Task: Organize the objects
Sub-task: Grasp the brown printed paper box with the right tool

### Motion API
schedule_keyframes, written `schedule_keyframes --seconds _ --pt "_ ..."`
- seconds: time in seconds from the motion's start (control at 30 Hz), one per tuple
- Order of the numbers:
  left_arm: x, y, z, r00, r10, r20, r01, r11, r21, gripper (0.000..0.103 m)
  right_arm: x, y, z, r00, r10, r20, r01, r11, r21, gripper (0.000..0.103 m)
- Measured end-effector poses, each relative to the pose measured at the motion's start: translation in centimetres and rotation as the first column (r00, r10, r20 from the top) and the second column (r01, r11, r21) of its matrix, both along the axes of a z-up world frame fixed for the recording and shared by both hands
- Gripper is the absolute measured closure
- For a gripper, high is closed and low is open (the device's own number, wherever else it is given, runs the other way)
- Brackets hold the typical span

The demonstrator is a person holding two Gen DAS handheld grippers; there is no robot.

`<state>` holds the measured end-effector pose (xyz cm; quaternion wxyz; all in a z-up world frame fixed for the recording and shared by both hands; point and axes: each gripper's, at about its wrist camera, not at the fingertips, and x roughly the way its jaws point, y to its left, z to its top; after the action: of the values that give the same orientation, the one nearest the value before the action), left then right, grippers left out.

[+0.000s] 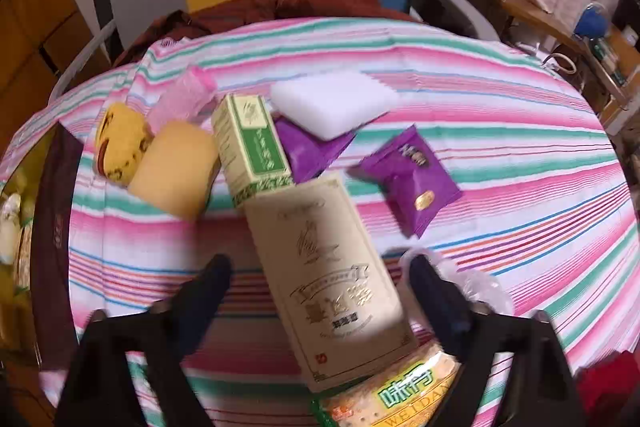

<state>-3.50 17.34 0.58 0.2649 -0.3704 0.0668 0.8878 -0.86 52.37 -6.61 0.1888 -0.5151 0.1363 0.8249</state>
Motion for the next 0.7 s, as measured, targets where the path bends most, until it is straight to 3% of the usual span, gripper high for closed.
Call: schedule_keyframes --seconds 0.1,0.13,0.53,0.7 --pt "-0.6 0.7 0.1 1.000 0.001 0.025 -0.001 1.000 0.017 0.030 -0.1 -0.4 -0.1 1.000 0.016 0.017 -0.017 1.000 0.021 0.048" --pt "-0.8 1.1 0.1 1.000 -0.004 0.031 0.003 1.000 0.018 0.030 -0.1 -0.6 0.0 1.000 0.022 0.015 -0.023 1.000 0.020 0.050" --pt "-3.0 7.3 0.7 0.993 -0.119 0.019 0.119 0.993 -0.012 0.030 0.0 -0.4 0.2 1.000 0.015 0.004 -0.015 1.000 0.002 0.050" --pt "-5.7 10.5 0.1 0.987 -0.137 0.084 0.138 0.990 -0.006 0.030 -0.1 -0.3 0.3 1.000 0.015 -0.005 -0.015 1.000 -0.010 0.050"
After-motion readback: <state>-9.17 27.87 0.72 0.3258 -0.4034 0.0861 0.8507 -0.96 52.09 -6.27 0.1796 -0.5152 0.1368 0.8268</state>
